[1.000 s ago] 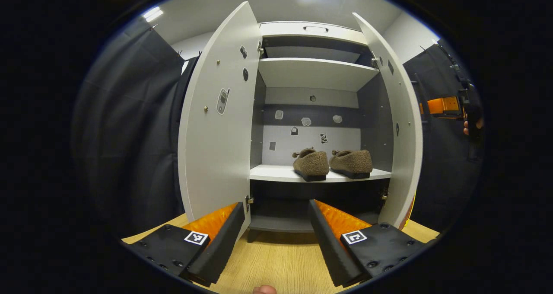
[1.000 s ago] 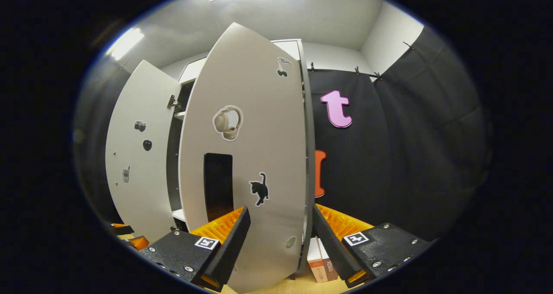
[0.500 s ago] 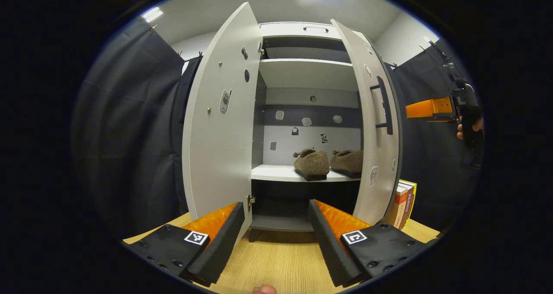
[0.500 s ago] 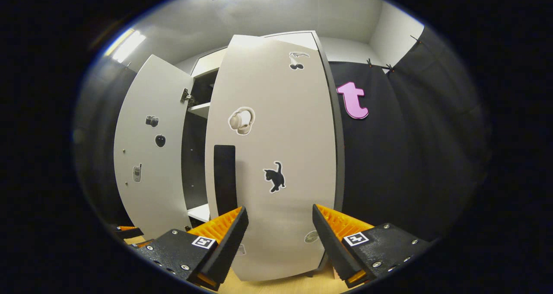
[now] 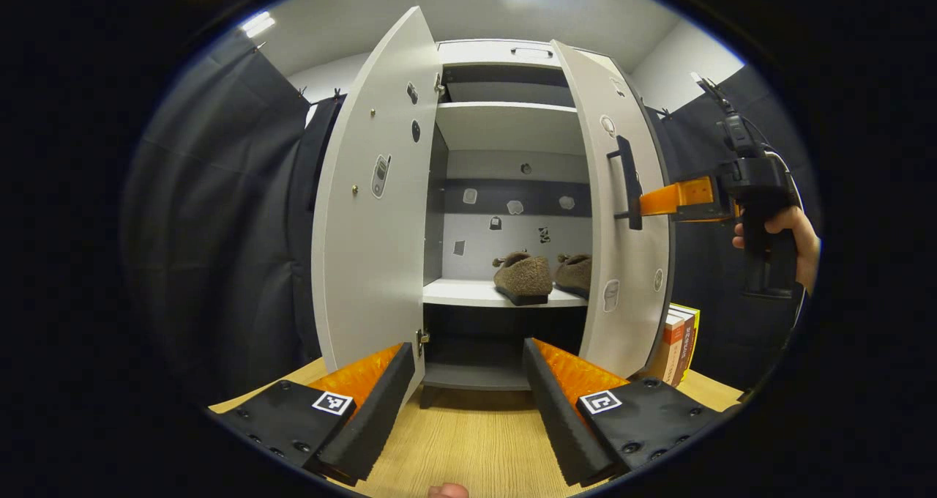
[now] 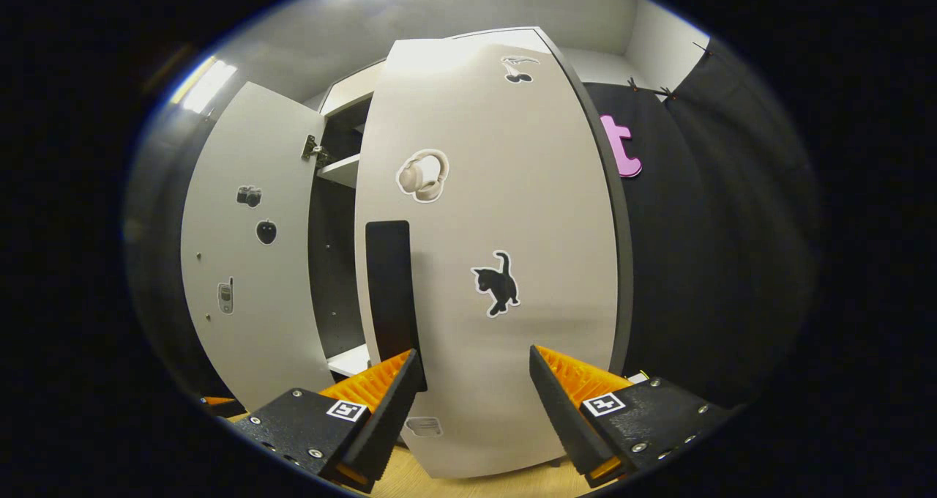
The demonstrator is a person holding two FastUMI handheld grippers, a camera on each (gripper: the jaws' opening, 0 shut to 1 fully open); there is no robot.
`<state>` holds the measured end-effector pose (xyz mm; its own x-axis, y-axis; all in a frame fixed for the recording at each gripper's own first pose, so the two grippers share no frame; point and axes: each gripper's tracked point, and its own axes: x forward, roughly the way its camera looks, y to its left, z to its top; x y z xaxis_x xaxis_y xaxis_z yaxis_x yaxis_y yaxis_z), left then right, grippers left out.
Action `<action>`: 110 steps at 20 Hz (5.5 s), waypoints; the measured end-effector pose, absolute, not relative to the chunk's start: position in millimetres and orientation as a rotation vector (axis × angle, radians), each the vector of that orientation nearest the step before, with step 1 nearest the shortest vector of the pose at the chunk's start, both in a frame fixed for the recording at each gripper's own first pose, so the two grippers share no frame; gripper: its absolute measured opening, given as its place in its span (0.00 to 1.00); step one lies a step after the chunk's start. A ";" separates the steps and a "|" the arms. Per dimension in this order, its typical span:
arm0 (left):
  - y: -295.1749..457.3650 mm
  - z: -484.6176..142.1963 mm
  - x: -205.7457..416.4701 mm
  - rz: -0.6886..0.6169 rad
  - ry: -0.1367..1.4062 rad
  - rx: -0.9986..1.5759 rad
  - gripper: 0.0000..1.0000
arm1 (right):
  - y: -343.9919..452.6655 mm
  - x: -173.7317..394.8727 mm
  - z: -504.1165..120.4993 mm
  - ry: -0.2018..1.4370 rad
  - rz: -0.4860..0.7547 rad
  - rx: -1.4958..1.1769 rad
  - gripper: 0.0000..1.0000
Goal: Grab one shoe with the right hand and put it into the shoe cabinet, grab the other shoe with the left hand and put it into the shoe cabinet; then close the right door with the right hand and the left door with the left hand.
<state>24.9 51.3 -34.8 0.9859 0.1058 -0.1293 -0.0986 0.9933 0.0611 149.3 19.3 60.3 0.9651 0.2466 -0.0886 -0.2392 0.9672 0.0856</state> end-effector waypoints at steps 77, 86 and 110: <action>275.7 127.3 89.5 0.426 -0.009 0.128 0.96 | -72.7 -17.9 -36.6 0.133 -0.062 0.030 0.93; 175.4 116.0 108.9 0.203 0.013 0.075 0.94 | -71.6 -19.6 -31.7 0.126 -0.039 0.020 0.93; 34.3 86.0 204.0 -0.069 0.038 0.027 0.99 | -133.4 -48.5 -29.8 0.135 -0.216 0.012 0.93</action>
